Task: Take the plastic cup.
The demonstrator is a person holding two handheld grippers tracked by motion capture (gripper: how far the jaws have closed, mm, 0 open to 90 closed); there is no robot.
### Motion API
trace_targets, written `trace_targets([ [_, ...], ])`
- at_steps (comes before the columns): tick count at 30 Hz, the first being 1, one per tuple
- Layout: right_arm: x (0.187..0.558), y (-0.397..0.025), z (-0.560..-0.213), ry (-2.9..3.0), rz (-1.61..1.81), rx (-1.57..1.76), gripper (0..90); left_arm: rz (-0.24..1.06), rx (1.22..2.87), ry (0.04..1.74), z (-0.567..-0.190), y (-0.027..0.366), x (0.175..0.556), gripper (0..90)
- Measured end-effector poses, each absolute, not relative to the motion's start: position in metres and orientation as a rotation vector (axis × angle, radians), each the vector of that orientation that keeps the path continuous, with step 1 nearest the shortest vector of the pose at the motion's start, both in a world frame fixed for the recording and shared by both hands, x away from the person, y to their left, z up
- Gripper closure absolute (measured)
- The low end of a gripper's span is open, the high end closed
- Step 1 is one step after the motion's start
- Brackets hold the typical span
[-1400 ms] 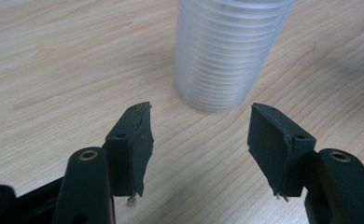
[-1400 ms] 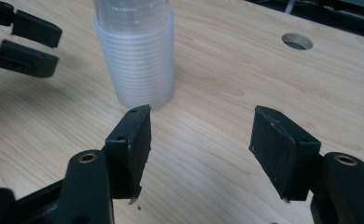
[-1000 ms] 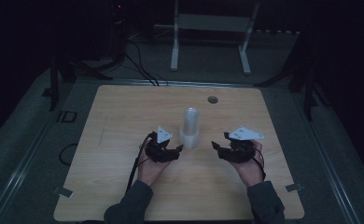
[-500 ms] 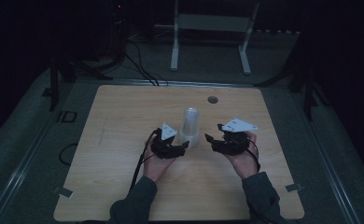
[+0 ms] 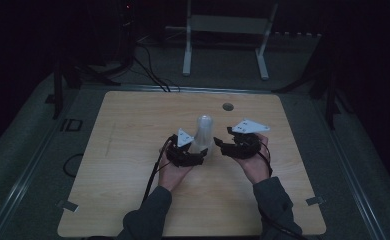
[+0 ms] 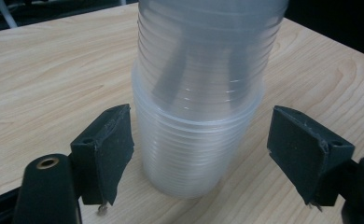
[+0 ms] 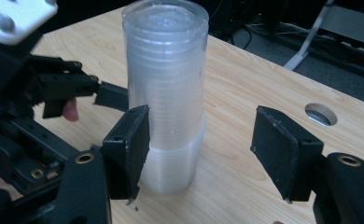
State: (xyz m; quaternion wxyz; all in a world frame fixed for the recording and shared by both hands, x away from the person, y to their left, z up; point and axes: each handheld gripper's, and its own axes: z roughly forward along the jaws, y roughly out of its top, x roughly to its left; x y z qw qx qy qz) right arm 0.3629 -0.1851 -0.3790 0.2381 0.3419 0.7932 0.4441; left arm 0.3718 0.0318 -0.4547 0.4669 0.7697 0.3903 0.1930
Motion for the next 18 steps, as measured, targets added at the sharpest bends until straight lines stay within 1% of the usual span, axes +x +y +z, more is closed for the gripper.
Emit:
trace_targets([
  [11, 0.374, -0.176, -0.377, 2.190, 1.256, 0.949, 36.2, 0.495, 1.875, 0.964, -0.457, 0.030, 0.375, 22.1],
  [18, 0.377, -0.167, -0.372, 2.195, 1.271, 0.927, 36.2, 0.508, 1.883, 0.936, -0.458, 0.028, 0.375, 22.7],
])
